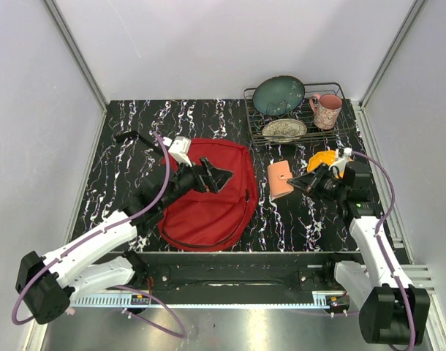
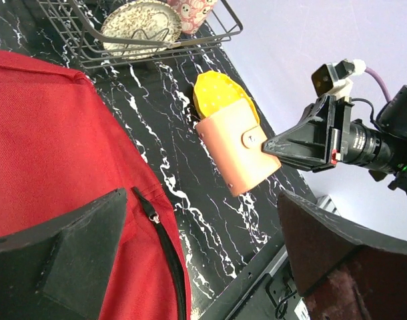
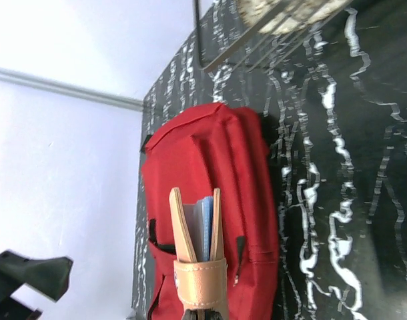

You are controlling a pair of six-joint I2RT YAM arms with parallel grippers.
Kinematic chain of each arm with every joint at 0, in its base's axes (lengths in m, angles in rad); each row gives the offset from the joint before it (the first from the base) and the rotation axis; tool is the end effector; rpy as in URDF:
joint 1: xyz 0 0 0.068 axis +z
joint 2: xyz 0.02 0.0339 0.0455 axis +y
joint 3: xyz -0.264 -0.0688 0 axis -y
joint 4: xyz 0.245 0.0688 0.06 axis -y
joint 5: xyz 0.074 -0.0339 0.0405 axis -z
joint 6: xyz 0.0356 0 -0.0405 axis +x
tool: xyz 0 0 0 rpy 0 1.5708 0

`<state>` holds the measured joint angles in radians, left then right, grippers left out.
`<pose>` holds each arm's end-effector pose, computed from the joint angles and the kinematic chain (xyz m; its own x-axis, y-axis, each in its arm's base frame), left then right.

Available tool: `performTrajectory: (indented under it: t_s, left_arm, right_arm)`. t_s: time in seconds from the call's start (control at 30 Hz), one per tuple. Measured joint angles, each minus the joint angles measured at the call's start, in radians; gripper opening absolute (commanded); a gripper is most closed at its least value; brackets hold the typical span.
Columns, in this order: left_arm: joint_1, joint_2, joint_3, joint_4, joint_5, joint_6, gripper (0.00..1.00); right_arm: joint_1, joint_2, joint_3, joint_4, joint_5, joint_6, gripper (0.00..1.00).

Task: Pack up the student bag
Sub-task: Pick up the personal item from the center of the board.

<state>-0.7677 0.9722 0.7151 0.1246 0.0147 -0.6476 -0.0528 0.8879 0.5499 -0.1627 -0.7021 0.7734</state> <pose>0.1666 -0.1616 0.3128 -0.5011 -0.3547 -0.7894 0.5048 0.6211 -0.5995 0.1941 0.0128 0.2451 -0.7101 0.5716 -0.4111 -0.0411 0.5492 0.8347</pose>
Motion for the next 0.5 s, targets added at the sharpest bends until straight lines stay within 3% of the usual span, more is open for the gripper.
performTrajectory:
  t_s: [0.23, 0.5]
  left_arm:
    - [0.027, 0.007, -0.029, 0.055, 0.136, -0.008, 0.99]
    - [0.042, 0.033, -0.088, 0.145, 0.237, -0.024, 0.99]
  right_arm:
    - [0.178, 0.030, 0.000, 0.091, -0.032, 0.031, 0.00]
    - [0.224, 0.062, -0.001, 0.263, -0.069, 0.126, 0.00]
